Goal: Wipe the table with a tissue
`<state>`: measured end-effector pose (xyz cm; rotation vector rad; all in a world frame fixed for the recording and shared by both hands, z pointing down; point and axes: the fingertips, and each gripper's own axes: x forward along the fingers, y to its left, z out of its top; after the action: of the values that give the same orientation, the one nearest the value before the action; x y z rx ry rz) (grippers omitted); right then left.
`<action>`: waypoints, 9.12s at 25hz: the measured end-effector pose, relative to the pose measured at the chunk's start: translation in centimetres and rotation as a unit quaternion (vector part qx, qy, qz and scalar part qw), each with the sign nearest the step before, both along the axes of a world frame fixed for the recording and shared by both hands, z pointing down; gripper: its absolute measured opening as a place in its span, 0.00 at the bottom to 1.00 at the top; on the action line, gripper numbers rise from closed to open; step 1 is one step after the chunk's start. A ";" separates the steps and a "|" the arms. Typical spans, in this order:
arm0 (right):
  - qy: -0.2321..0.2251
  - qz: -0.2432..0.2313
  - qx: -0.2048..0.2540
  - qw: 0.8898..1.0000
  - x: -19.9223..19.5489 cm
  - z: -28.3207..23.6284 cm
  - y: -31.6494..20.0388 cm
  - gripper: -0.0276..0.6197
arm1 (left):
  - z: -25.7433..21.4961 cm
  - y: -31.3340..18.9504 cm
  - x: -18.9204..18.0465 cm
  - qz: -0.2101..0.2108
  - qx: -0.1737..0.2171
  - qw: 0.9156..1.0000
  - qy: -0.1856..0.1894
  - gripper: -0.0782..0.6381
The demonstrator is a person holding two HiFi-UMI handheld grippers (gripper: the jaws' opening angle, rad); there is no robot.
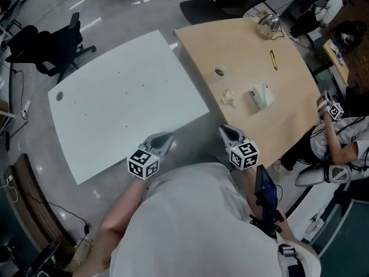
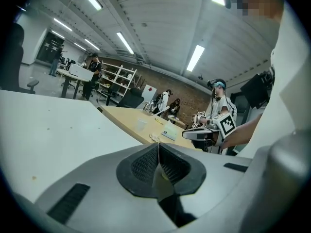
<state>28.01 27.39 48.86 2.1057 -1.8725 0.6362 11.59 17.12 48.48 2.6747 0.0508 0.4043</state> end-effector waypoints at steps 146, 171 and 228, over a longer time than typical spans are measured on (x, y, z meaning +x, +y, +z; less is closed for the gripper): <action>0.082 -0.233 -0.233 0.941 2.9 13.6 -30.8 0.21 | 1.0 -16.2 -8.0 -0.235 -0.037 0.966 -0.101 0.12; 0.174 -0.354 -0.237 0.888 -1.3 13.8 -32.1 0.19 | 1.2 -15.1 -8.4 -0.269 -0.044 0.956 -0.111 0.12; 0.126 -0.339 -0.198 0.911 -6.9 13.1 -34.7 0.19 | 1.2 -18.0 -13.2 -0.269 -0.039 0.958 -0.086 0.12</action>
<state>21.06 -7.34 61.96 1.1149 -1.9408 0.4838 -1.56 -0.86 49.68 2.4303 -0.6833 0.4387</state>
